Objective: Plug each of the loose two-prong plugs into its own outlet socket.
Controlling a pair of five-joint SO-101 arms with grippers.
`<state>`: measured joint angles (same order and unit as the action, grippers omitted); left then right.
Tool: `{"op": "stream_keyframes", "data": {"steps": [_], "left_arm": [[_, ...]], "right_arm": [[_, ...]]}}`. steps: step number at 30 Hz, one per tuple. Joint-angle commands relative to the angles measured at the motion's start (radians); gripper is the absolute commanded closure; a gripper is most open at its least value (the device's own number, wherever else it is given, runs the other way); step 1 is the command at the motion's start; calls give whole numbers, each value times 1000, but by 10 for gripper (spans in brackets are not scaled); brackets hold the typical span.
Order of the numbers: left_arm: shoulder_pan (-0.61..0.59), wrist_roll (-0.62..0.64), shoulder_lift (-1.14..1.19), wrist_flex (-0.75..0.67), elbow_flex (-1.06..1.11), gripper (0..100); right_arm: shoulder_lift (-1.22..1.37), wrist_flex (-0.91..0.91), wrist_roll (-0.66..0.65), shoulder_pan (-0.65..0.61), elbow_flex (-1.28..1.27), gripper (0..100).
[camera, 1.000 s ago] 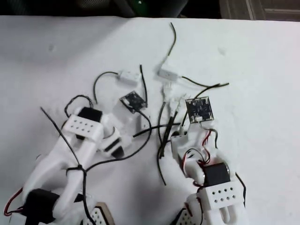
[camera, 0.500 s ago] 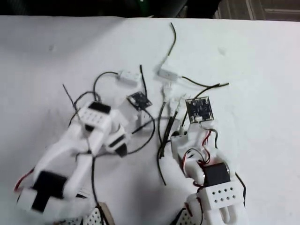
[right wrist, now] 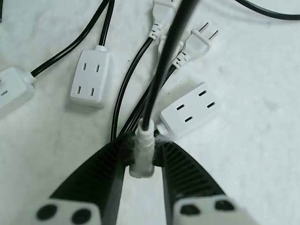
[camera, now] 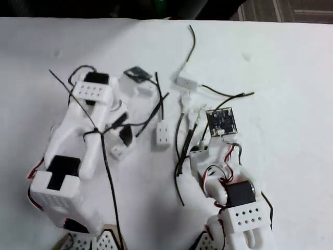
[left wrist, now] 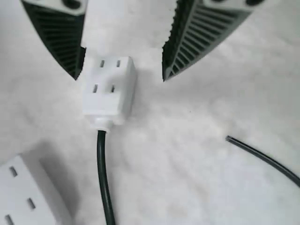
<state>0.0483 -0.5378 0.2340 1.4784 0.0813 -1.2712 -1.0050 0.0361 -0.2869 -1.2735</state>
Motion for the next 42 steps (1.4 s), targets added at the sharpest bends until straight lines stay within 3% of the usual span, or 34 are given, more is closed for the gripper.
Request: {"op": "stream_keyframes", "data": {"steps": [1,8,17,26,33,42], "left_arm": [[-10,-12,-45,89,-115,732],[50,-12,-205,110,20,729],[62,-44,-300,-157,373,728],[47,-58,-298,-362,535,732],[48,-55,-298,-387,562,790],[18,-49,-308,-325,491,710]], "right_arm": [[-12,-2,6,10,8,981],[-12,-2,6,12,8,981],[-12,-2,6,10,8,981],[-12,-2,6,8,8,981],[-12,-2,6,8,8,981],[-12,-2,6,8,8,981]]}}
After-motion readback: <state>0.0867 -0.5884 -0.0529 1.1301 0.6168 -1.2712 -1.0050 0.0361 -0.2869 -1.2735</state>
